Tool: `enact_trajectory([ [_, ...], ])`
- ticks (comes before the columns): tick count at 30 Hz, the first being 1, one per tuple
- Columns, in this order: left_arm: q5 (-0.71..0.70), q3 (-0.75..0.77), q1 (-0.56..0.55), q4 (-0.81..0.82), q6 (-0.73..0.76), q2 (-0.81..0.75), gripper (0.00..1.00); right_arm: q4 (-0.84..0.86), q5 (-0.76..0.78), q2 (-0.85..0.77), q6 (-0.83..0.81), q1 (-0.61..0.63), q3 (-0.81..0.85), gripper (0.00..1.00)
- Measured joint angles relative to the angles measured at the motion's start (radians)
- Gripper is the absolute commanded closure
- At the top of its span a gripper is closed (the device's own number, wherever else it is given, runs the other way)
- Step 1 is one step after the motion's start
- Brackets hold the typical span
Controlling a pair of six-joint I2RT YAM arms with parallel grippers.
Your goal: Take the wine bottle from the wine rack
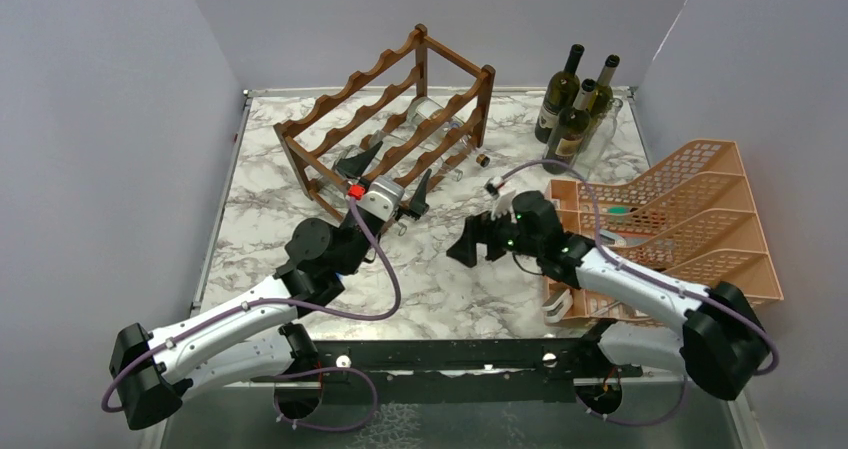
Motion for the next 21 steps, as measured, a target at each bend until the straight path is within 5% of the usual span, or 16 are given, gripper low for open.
enact_trajectory([
  [9,-0.001,0.000,0.001,0.000,0.002,0.014,0.01,0.257,0.064,0.283,0.005,0.215,-0.012,0.02],
  [21,-0.002,-0.013,0.001,0.006,0.037,0.003,0.01,0.666,0.070,0.603,-0.044,0.224,0.081,0.18],
])
